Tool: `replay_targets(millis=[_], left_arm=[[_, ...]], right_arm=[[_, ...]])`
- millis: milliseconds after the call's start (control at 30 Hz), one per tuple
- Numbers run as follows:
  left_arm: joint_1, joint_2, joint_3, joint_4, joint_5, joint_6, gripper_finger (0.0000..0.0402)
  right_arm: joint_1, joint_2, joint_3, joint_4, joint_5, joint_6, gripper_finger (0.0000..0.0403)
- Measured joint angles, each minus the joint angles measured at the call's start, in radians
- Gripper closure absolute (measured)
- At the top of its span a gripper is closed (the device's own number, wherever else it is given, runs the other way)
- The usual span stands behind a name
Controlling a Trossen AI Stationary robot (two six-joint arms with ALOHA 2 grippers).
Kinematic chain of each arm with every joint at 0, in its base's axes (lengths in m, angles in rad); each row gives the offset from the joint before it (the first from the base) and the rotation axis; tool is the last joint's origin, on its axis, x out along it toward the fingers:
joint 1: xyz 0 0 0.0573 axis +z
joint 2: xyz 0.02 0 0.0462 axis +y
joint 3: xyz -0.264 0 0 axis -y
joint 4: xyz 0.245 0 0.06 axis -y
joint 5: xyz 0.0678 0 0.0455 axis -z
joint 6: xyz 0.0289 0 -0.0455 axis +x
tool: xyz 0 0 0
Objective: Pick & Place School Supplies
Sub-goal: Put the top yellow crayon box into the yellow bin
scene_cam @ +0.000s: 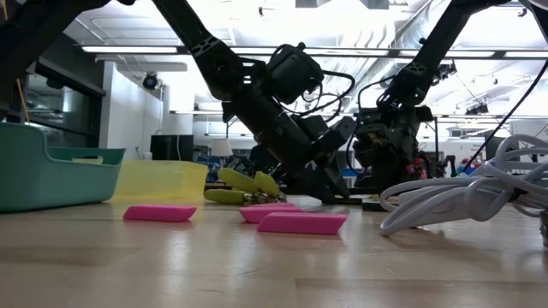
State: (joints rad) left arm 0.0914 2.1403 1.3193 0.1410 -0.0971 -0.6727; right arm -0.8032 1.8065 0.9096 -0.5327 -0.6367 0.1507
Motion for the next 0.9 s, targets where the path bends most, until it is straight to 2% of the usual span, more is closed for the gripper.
replay_targets(millis=[200, 900], left_arm=[[0.0, 0.0, 0.0, -0.001, 0.021, 0.0, 0.028], [0.0, 0.0, 0.0, -0.007, 0.057, 0.0, 0.028]], right_arm=[[0.0, 0.001, -0.002, 0.039, -0.063, 0.006, 0.03], [-0.043, 0.001, -0.001, 0.101, -0.047, 0.003, 0.03]])
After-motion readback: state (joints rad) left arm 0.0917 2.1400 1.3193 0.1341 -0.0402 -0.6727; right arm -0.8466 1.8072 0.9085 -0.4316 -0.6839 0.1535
